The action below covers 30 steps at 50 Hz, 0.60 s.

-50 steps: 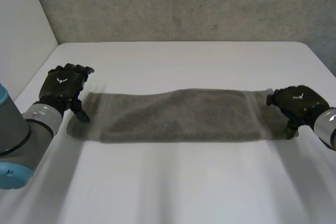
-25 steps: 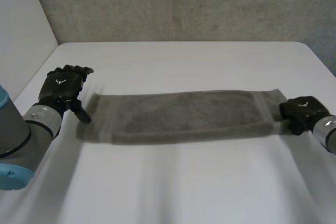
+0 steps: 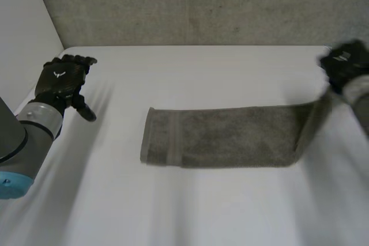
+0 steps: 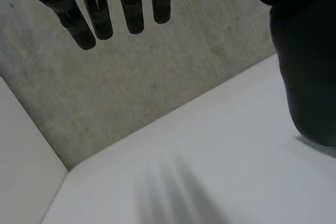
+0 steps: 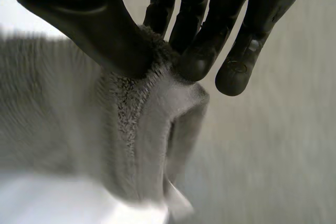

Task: Fold the towel.

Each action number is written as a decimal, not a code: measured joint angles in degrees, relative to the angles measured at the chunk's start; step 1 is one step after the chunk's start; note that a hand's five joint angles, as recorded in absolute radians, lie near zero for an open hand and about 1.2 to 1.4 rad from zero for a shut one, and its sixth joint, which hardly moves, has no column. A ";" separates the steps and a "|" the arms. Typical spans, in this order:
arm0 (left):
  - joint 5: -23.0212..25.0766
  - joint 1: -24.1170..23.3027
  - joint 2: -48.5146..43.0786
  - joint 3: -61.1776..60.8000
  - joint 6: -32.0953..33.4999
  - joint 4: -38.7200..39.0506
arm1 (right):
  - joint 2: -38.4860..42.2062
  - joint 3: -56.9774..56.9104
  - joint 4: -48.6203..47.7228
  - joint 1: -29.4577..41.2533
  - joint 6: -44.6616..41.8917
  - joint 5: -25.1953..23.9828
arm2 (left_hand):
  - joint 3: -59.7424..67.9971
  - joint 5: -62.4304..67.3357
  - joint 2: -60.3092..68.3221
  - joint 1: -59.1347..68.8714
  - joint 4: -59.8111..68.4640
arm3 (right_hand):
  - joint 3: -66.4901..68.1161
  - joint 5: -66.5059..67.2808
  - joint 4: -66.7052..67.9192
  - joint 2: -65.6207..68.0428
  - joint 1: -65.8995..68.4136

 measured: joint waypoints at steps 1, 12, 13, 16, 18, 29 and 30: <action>-0.04 -0.13 0.03 0.17 -0.10 0.01 | -0.08 -0.26 -0.63 2.18 0.71 0.00 | 0.00 0.00 0.00 0.00 0.00 | 0.08 0.00 0.00 0.00 0.00; -0.35 -4.12 0.54 2.24 -3.18 0.22 | 9.27 -1.35 -10.05 30.79 4.23 -4.14 | 0.00 -0.06 0.00 0.00 0.00 | 0.22 0.00 0.00 0.00 0.02; -0.36 -4.40 0.50 2.21 -3.31 0.25 | 10.57 -1.30 -10.26 31.94 4.23 -5.41 | 0.00 -0.06 0.00 0.00 0.00 | 0.22 0.00 0.00 0.00 0.02; -0.35 -4.92 0.29 2.03 -3.46 0.32 | 12.86 -1.03 -10.31 33.35 4.27 -8.50 | 0.00 -0.06 0.00 0.00 0.00 | -1.05 -0.66 -1.22 -0.14 -0.25; -0.35 -5.19 0.06 1.91 -3.47 0.44 | 13.78 -0.72 -10.19 33.62 4.52 -10.49 | 0.00 -0.06 0.00 0.00 0.00 | -9.77 -9.76 -10.30 -9.88 -9.75; -0.54 -6.20 -1.82 1.67 -3.29 0.86 | 8.86 2.82 -7.67 27.64 13.03 -10.08 | 0.00 -0.06 0.00 0.00 0.00 | -62.86 -62.88 -62.24 -60.85 -61.99; -0.57 -6.33 -1.97 1.70 -3.28 0.90 | 7.44 3.73 -7.01 26.22 14.24 -9.30 | 0.00 -0.06 0.00 0.00 0.00 | -62.86 -62.88 -62.24 -60.85 -62.01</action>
